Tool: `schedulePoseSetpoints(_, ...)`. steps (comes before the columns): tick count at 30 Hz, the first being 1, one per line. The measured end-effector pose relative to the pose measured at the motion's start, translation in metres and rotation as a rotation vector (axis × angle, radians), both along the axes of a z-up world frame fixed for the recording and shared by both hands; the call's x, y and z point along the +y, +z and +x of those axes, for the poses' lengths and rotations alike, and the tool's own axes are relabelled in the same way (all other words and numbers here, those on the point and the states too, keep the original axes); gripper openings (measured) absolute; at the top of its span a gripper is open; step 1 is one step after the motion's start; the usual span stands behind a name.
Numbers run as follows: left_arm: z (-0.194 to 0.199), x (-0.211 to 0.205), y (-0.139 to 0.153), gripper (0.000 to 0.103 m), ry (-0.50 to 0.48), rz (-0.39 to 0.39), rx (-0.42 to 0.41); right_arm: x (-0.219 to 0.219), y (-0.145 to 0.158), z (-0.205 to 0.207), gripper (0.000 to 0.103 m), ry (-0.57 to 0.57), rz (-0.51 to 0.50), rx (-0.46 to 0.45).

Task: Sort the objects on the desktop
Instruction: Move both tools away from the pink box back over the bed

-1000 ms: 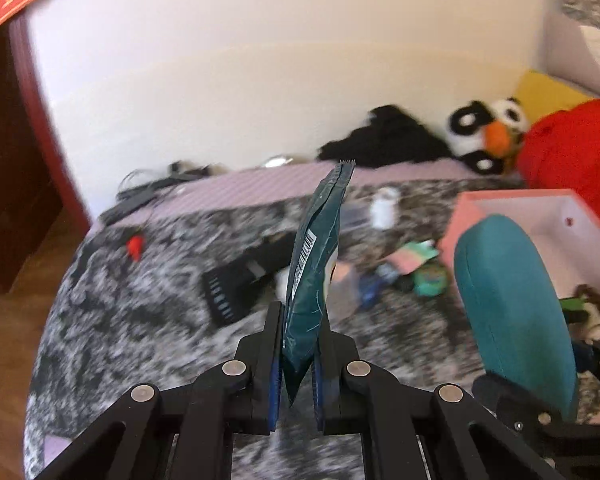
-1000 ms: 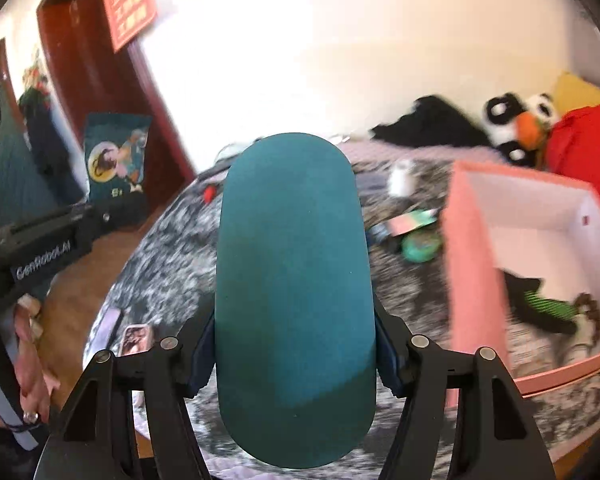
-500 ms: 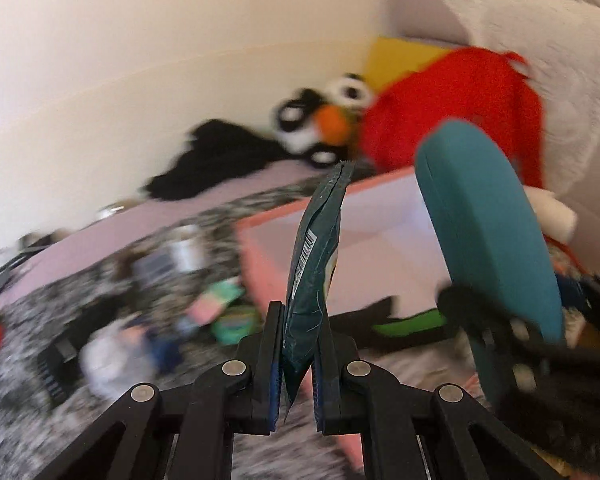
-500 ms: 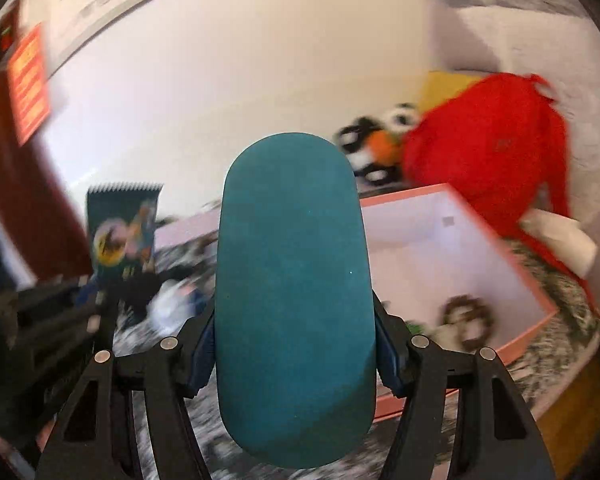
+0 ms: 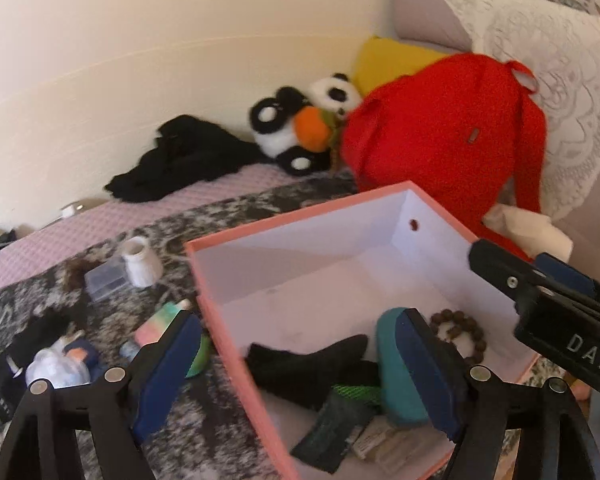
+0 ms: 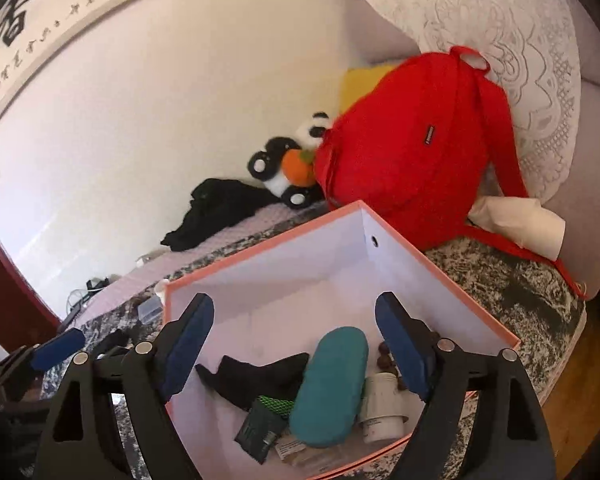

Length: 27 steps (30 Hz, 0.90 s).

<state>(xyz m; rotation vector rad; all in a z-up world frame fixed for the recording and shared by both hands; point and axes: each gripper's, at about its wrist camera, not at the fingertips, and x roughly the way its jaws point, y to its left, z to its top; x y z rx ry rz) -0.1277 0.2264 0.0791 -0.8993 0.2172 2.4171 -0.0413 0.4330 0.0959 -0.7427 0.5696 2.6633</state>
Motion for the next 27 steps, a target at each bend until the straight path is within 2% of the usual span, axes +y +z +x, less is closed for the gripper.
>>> schedulePoseSetpoints(3,0.006,-0.027,0.002,0.084,0.045,0.01,0.008,-0.023,0.0,0.0,0.086,0.054,0.016,0.022)
schedulePoseSetpoints(8,0.021,-0.089,-0.002,0.084,0.154,0.03,0.01,-0.087,0.002,0.001,0.088,0.178,0.079,0.049)
schedulePoseSetpoints(16,0.034,-0.19,-0.01,0.084,0.343,0.045,-0.018,-0.187,-0.005,-0.012,0.09,0.374,0.127,0.034)
schedulePoseSetpoints(22,0.05,-0.246,-0.014,0.084,0.436,0.014,-0.008,-0.252,-0.011,-0.016,0.093,0.457,0.126,0.032)
schedulePoseSetpoints(27,0.059,-0.289,-0.016,0.085,0.497,0.024,-0.015,-0.298,-0.025,-0.022,0.095,0.51,0.138,0.01)
